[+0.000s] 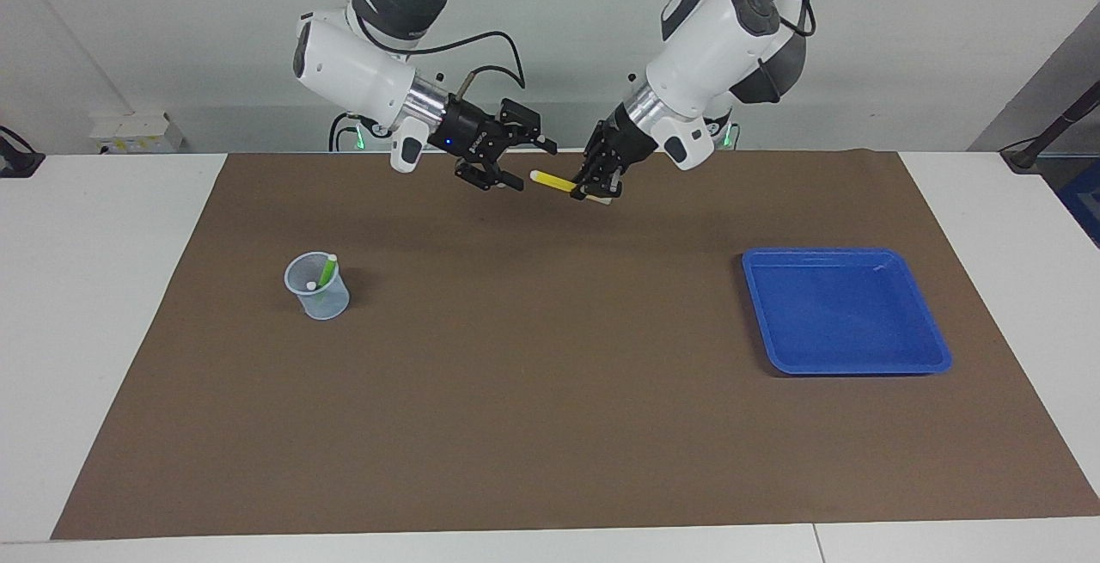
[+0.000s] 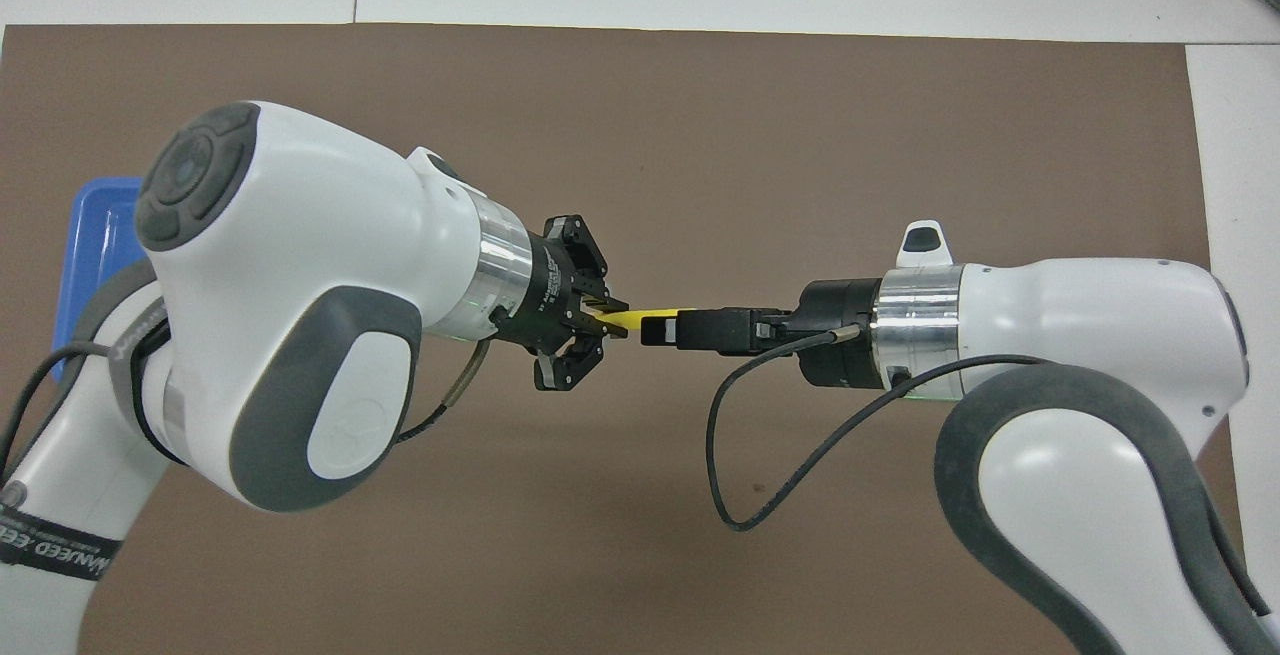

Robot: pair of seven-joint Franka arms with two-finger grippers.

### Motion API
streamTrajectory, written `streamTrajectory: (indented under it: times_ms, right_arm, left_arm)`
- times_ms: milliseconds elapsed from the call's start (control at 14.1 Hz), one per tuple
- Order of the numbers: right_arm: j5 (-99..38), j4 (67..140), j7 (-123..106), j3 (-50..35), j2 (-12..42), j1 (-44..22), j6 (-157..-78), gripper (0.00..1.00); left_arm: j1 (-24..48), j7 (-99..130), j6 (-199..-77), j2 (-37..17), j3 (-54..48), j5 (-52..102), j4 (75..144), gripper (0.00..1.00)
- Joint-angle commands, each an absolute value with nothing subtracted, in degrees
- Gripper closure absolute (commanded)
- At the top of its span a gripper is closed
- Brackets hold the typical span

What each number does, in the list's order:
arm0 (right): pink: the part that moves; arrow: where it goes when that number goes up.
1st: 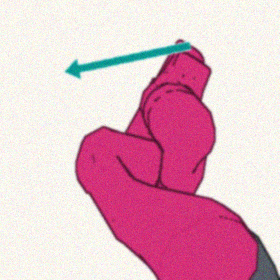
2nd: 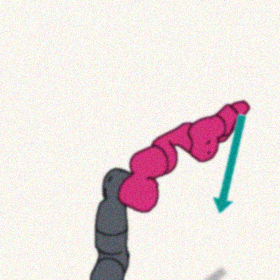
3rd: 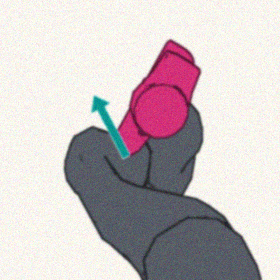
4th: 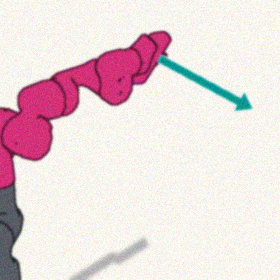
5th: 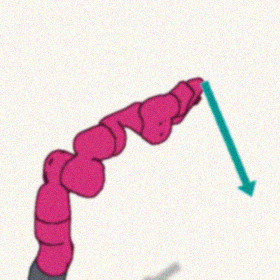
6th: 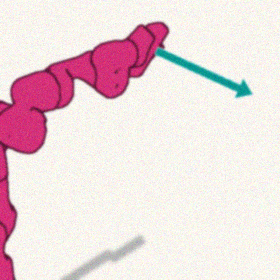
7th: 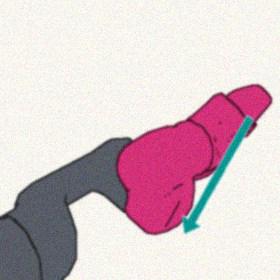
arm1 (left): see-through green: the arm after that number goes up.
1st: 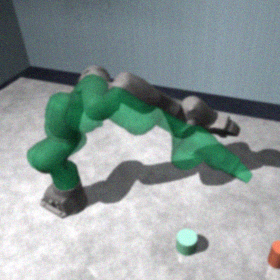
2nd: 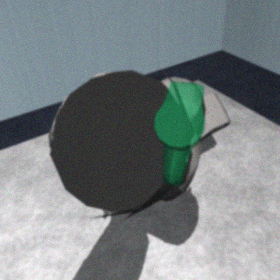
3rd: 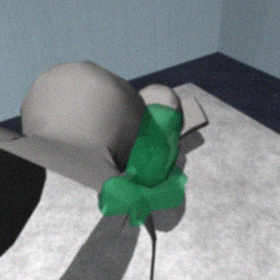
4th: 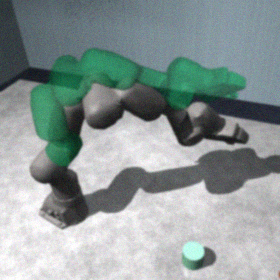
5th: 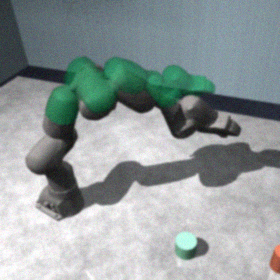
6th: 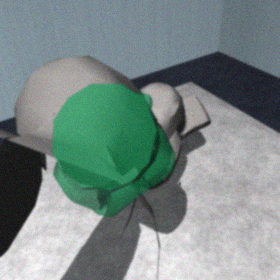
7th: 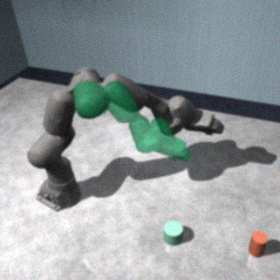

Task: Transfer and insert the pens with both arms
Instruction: 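Lift the yellow pen with the left gripper toward the right gripper, then grasp the yellow pen with the right gripper while the left gripper opens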

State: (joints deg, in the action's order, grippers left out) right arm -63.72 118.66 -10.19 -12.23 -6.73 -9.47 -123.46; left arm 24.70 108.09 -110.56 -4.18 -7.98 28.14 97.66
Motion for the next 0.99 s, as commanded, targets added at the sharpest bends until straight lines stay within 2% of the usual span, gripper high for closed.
streamTrajectory:
  times_ms: [0, 213, 284, 355, 567, 922]
  right_arm:
    - [-65.13, 119.18, -9.14, -12.39, -6.77, -10.19, -125.33, 0.11]
    - [-65.13, 119.18, -9.23, -12.39, -6.77, -10.20, -125.42, 0.21]
    - [-65.13, 119.18, -9.32, -12.39, -6.77, -10.20, -125.59, 0.32]
    - [-65.04, 119.18, -9.32, -12.39, -6.77, -10.20, -125.60, 0.50]
    - [-65.04, 119.27, -9.40, -12.39, -6.85, -10.20, -125.42, 0.68]
    - [-65.04, 119.36, -9.40, -12.48, -7.03, -11.24, -125.51, 0.70]
  left_arm:
    - [26.01, 108.90, -112.24, -0.89, -7.03, 29.09, 101.86, 1.00]
    - [25.75, 108.90, -112.06, 1.05, -7.03, 29.09, 103.44, 1.00]
    - [25.75, 108.90, -112.06, 1.66, -7.03, 29.09, 103.80, 1.00]
    - [25.66, 108.90, -112.23, 1.84, -7.03, 29.09, 104.15, 1.00]
    - [25.75, 108.81, -112.41, 2.11, -7.03, 29.09, 104.68, 1.00]
    - [25.84, 108.98, -113.99, 2.20, -7.03, 29.09, 105.21, 1.00]
